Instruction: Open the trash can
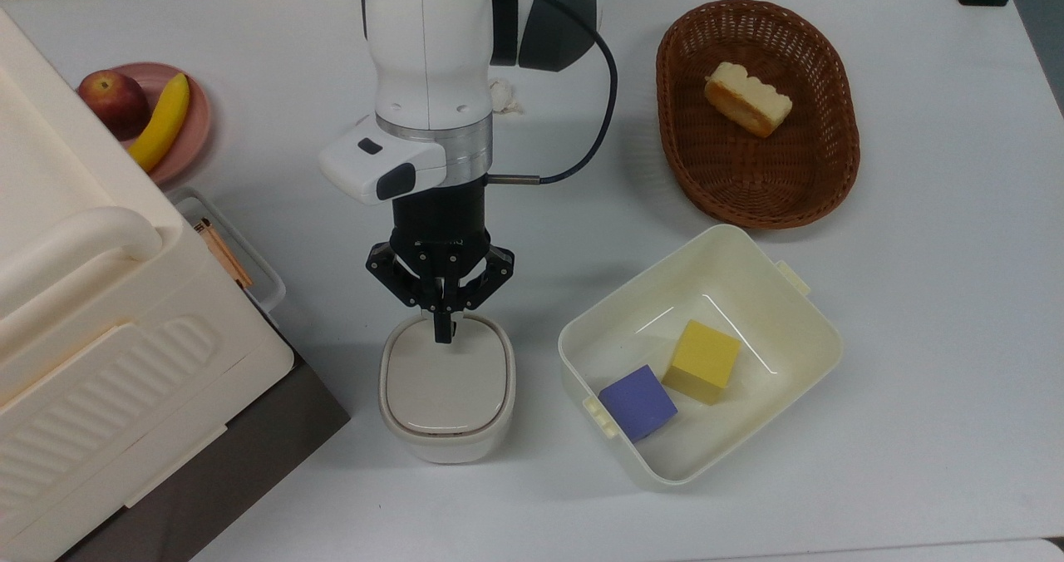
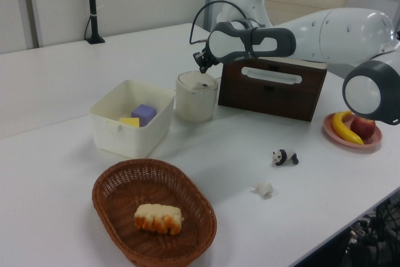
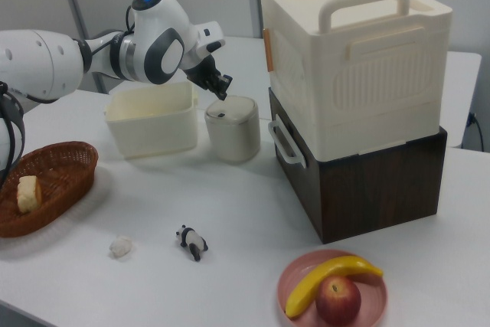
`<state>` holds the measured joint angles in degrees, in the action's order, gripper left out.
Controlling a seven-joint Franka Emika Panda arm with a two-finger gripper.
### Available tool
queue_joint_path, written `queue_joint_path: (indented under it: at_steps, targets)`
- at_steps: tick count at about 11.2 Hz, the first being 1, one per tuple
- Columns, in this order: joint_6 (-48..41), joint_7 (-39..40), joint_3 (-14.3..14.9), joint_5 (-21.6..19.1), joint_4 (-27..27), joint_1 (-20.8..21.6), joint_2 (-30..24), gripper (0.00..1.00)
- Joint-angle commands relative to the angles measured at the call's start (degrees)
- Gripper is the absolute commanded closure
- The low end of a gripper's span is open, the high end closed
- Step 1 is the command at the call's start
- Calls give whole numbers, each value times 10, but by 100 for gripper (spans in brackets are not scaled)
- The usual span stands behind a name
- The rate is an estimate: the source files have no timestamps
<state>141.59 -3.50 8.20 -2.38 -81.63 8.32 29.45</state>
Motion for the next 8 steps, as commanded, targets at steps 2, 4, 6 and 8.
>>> queue_joint_path:
  at_steps: [2,4,6,8]
  targets:
    - [5,-3,0,16,-27,8,-4,100]
    - [4,3,0,16,-38,8,-11,100]
    - [2,3,0,16,-39,8,-10,100]
    - [2,3,0,16,-39,8,-9,100]
